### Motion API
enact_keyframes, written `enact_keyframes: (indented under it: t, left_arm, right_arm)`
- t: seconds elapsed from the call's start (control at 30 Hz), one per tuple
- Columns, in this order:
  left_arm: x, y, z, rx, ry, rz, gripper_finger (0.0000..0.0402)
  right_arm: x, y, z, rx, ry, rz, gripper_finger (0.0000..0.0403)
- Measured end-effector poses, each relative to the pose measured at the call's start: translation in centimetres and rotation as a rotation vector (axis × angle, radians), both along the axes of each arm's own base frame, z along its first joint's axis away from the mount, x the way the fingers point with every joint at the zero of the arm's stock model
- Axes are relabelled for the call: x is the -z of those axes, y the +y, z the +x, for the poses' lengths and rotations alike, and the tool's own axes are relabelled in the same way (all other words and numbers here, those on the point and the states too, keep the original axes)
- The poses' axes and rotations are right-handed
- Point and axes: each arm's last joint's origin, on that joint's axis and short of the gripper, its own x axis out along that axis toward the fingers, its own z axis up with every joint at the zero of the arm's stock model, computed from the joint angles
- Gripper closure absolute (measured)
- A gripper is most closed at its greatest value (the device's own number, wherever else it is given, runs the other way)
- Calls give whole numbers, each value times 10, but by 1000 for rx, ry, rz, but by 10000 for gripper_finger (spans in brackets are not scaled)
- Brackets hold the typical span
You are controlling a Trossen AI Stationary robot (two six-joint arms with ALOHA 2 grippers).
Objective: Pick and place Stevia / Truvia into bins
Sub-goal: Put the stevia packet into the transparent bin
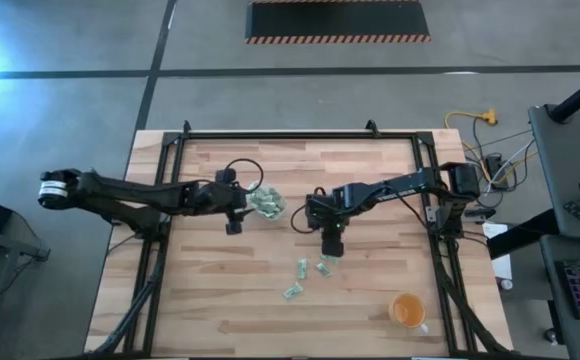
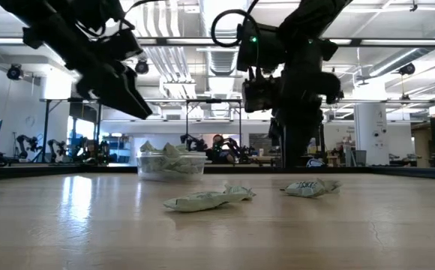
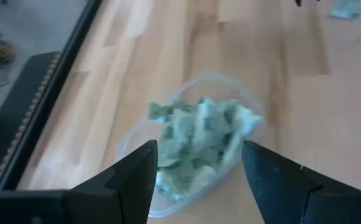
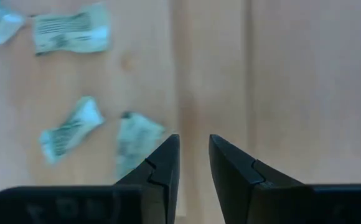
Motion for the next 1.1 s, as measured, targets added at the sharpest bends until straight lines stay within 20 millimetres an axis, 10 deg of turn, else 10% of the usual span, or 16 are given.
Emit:
enact_keyframes:
  t: [0.53, 1.1]
  left_arm:
    - [1, -5, -7, 20, 33, -35, 185]
    - [7, -5, -3, 19, 58, -38, 185]
  right_arm:
    - [2, 62, -5, -90, 12, -61, 335]
    - [13, 75, -11, -34, -35, -191, 322]
